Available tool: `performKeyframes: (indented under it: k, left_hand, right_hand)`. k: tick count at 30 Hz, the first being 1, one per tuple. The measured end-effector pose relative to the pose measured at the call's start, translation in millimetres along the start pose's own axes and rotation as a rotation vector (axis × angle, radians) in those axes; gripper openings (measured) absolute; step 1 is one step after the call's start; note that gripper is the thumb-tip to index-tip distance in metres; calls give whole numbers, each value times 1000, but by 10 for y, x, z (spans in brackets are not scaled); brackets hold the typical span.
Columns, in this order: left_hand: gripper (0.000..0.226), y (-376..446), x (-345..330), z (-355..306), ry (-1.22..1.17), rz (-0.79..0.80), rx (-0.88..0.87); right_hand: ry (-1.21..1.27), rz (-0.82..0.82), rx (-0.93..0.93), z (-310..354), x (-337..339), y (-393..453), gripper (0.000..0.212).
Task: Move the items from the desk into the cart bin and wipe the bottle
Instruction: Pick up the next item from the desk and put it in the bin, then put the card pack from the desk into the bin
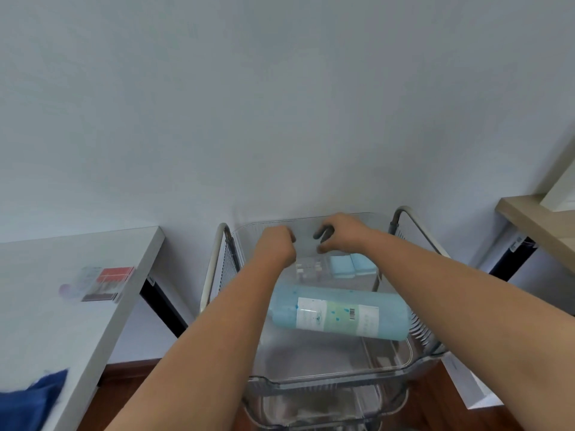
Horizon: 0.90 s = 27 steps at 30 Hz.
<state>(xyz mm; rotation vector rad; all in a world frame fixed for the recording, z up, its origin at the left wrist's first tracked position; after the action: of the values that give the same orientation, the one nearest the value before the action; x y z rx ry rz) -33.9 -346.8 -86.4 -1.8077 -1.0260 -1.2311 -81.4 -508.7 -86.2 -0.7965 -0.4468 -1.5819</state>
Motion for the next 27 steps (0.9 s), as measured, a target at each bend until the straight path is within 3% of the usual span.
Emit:
performKeyframes:
  k: [5, 12, 17, 22, 27]
  left_hand:
    - [30, -311, 595, 111, -167, -209, 5]
    - [17, -957, 1431, 926, -368, -418, -7]
    - [22, -1255, 1708, 1921, -363, -404, 132]
    - [27, -1417, 1671, 2725, -171, -389, 250]
    - [55, -1421, 1522, 3093, -109, -171, 203]
  right_hand:
    - [290, -142, 40, 510, 77, -180, 14]
    - [440, -88, 202, 1511, -224, -409, 9]
    - [429, 6, 286, 2082, -658, -462, 13]
    - [333, 76, 358, 2452, -1121, -411, 16]
    - [154, 178, 422, 2652, -1570, -283, 36]
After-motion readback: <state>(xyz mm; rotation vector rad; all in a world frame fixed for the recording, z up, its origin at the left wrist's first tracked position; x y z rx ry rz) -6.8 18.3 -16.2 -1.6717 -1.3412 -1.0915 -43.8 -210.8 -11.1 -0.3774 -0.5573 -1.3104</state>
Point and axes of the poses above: each hand's wrist, its own y-axis towards the middle knuckle, its own x-axis out of the back of the hand, z = x × y, the point moved 2 cm from there along y, towards the middle knuckle, and after that the axes turned 7 degrees about y, right-handed, at the moved point
